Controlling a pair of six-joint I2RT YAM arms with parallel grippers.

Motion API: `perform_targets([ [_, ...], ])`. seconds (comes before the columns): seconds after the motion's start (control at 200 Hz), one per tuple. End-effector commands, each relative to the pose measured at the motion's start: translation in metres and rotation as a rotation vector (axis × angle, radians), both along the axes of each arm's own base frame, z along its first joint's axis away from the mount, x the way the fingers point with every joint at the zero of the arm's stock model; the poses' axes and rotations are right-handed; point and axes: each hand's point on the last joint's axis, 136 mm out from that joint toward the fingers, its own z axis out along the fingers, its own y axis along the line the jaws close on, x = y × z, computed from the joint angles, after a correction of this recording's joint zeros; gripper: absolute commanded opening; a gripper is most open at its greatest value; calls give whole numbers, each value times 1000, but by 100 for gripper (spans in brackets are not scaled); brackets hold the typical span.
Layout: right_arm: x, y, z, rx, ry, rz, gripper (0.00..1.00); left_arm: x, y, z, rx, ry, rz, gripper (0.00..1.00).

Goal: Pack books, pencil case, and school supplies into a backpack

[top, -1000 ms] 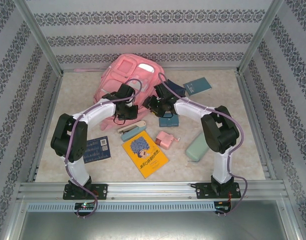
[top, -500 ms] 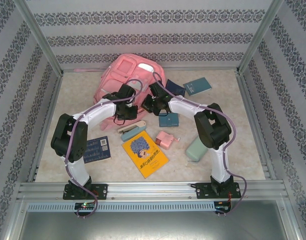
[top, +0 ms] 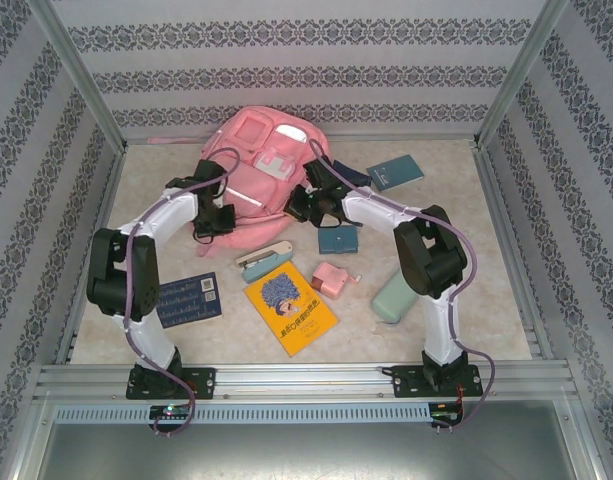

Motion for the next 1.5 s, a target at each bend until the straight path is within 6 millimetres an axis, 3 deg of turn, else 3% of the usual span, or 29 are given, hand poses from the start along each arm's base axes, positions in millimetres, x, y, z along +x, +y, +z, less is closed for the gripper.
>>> perform_targets([
  [0.0, 44, -47, 29, -62, -111, -134, 0, 0, 62, 0, 151, 39, 106, 0],
  [0.195, 69, -45, 32, -84, -130, -108, 0, 0, 7, 15, -31, -38, 0, 0],
  [0.365, 100, -67, 37, -126, -155, -132, 0, -7, -55, 29, -139, -64, -110, 0],
  [0.455, 107, -77, 46, -135, -166, -136, 0, -9, -86, 33, -158, -70, -151, 0],
  [0.48, 107, -78, 50, -137, -173, -133, 0, -9, -96, 34, -175, -72, -162, 0],
  [0.545, 100, -82, 57, -143, -174, -131, 17, -7, -118, 33, -194, -75, -185, 0],
  [0.629, 84, -85, 61, -136, -159, -130, 32, -1, -142, 29, -209, -76, -209, 0],
  [0.784, 43, -94, 54, -131, -103, -156, 39, 8, -178, 27, -229, -74, -263, 0],
  [0.889, 12, -91, 37, -107, -36, -164, 44, 11, -189, 25, -233, -75, -283, 0],
  [0.964, -7, -78, 22, -74, 15, -148, 44, 10, -196, 22, -243, -68, -302, 0],
  [1.134, -28, -47, 2, -26, 81, -124, 46, 6, -201, 15, -242, -51, -317, 0],
  [1.374, -19, -26, -15, -13, 100, -128, 48, 1, -200, 14, -242, -46, -322, 0],
  [1.494, -16, -18, -25, -10, 128, -122, 44, 0, -197, 15, -235, -48, -320, 0],
])
